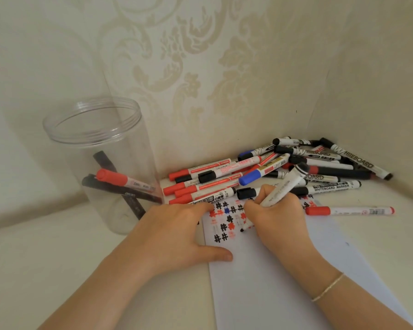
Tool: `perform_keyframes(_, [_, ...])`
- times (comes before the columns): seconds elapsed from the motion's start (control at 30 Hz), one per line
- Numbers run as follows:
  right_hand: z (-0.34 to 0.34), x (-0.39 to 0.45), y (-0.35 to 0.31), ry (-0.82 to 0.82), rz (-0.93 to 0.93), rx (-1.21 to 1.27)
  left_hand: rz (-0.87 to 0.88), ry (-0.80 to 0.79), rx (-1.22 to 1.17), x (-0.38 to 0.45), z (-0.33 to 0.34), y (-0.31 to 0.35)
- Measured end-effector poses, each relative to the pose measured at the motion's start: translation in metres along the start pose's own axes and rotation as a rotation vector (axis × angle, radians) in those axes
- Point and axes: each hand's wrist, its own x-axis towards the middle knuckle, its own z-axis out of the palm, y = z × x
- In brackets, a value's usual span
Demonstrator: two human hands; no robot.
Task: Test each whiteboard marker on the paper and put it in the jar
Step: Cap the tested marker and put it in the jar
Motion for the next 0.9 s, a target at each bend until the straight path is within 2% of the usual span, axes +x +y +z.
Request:
perform_keyframes(0.27, [-0.0021,-0.0009,-0.0019,-0.051,0.024,0.02,-0.028,-0.042,0.005,0.0012,-0.0007,0.0008])
perform_keyframes(0.47, [0.0005,-0.0014,-0.0006,-0.002,-0.068,-0.057,-0.034,-0.069,0.021,0.0019,-0.0022,0.0017])
perform_keyframes(0.63, [-0.0017,-0.0007,-0.0013,-0.02,-0.016,0.024,-0.041,-0.096,0.017,0.0035,-0.0008,0.001])
perform_keyframes(0.9, [-0.0005,0.0006,0.0007,-0.039,-0.012,-0.04,-0.064,-0.106,0.0,0.0049,0.0029,-0.0013])
